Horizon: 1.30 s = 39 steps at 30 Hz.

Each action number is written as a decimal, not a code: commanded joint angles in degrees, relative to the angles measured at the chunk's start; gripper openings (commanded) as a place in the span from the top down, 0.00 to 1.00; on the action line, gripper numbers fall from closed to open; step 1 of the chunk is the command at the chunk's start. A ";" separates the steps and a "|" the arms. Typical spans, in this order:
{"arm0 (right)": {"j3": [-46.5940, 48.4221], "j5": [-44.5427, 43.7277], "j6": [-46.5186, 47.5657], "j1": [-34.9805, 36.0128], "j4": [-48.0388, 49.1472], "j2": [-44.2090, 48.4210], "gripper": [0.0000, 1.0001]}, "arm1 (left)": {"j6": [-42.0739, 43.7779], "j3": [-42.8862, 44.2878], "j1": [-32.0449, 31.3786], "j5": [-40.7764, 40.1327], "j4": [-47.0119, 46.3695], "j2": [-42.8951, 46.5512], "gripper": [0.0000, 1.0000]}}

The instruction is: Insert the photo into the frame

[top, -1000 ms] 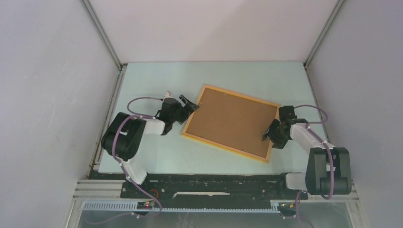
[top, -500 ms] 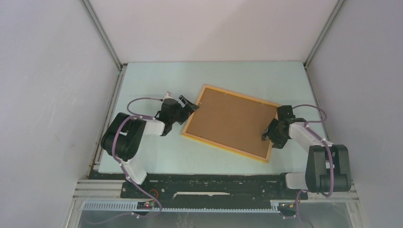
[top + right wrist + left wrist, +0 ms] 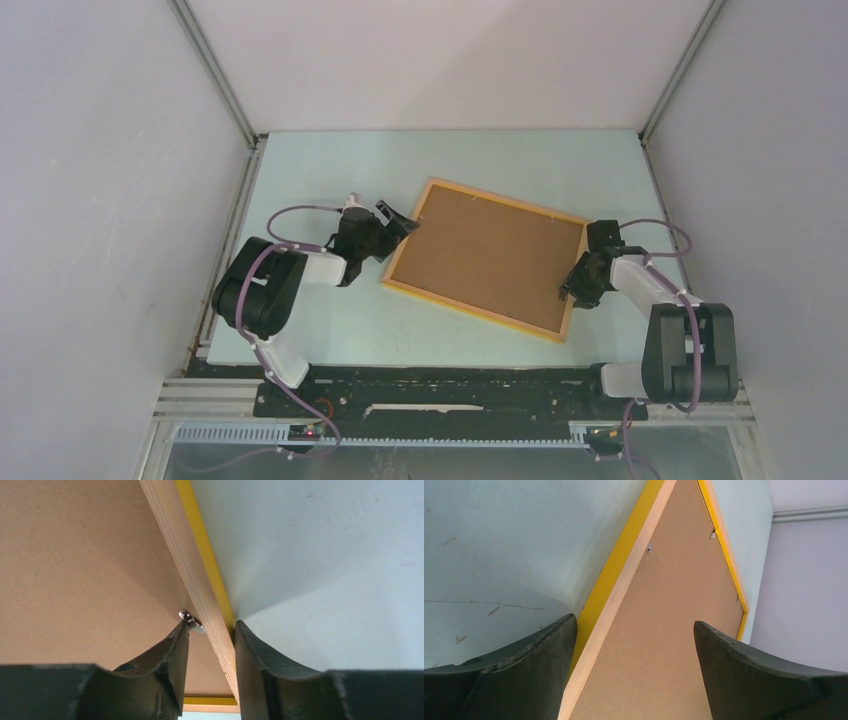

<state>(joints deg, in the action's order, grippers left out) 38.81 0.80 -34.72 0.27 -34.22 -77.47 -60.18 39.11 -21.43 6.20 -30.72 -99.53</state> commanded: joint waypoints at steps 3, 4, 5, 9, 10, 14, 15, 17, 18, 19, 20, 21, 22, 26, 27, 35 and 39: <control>0.92 -1.41 1.13 0.20 0.45 0.11 0.66 | -0.62 -1.23 0.21 0.65 -1.80 2.23 0.08; 0.92 -1.43 1.41 0.17 0.48 0.28 0.69 | -0.63 -1.28 0.20 0.67 -1.90 2.29 0.08; 0.93 -1.54 1.63 0.17 0.56 0.42 0.73 | -0.59 -1.31 0.24 0.59 -1.95 2.35 0.08; 0.92 -1.43 2.27 0.17 1.51 0.73 0.92 | -0.64 -1.32 0.21 0.66 -2.02 2.24 0.08; 0.92 -1.43 2.54 0.17 1.83 0.71 0.96 | -0.64 -1.32 0.20 0.66 -1.98 2.23 0.08; 0.92 -1.42 3.97 0.22 3.00 1.65 1.00 | -0.46 -1.40 0.25 0.87 -2.35 2.39 0.08; 0.84 -1.41 4.95 0.22 3.41 2.44 1.00 | -0.38 -1.64 0.25 0.96 -2.85 2.51 0.08; 0.84 -1.88 6.54 0.65 3.99 3.77 1.00 | -0.37 -2.41 0.25 0.92 -4.31 2.98 0.07; 0.77 -1.99 7.44 0.75 4.50 4.40 1.00 | -0.37 -2.80 0.25 0.92 -4.95 3.13 0.07; 0.67 -1.92 8.35 0.71 5.11 4.83 1.00 | -0.33 -3.12 0.25 0.92 -5.45 3.33 0.06; 0.68 -1.89 9.08 0.67 5.60 5.07 1.00 | -0.27 -3.28 0.25 0.97 -5.87 3.41 0.06; 0.68 -1.78 9.77 0.56 6.38 5.19 1.00 | -0.18 -3.41 0.25 1.04 -6.15 3.50 0.05; 0.66 -1.42 10.63 0.23 7.15 5.15 1.00 | -0.13 -3.49 0.24 1.01 -6.35 3.54 0.04; 2.10 0.19 11.65 -2.42 7.02 4.28 1.00 | -0.17 -4.06 0.24 0.94 -6.96 4.20 0.01; 2.53 0.98 11.47 -2.63 6.52 4.42 1.00 | -0.17 -4.23 0.25 0.78 -7.06 4.60 0.00; 2.52 1.08 10.38 -2.83 2.67 7.75 0.47 | 1.07 -6.89 1.05 0.03 -7.51 10.09 0.00; 0.84 1.78 9.07 -2.82 2.58 10.06 0.33 | 2.94 -8.75 1.60 -1.53 -6.86 14.97 0.00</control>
<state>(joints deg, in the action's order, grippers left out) 39.40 2.04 -24.03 -2.28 -31.22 -70.32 -59.88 32.25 -20.64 6.24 -35.77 -90.37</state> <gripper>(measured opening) 0.632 0.996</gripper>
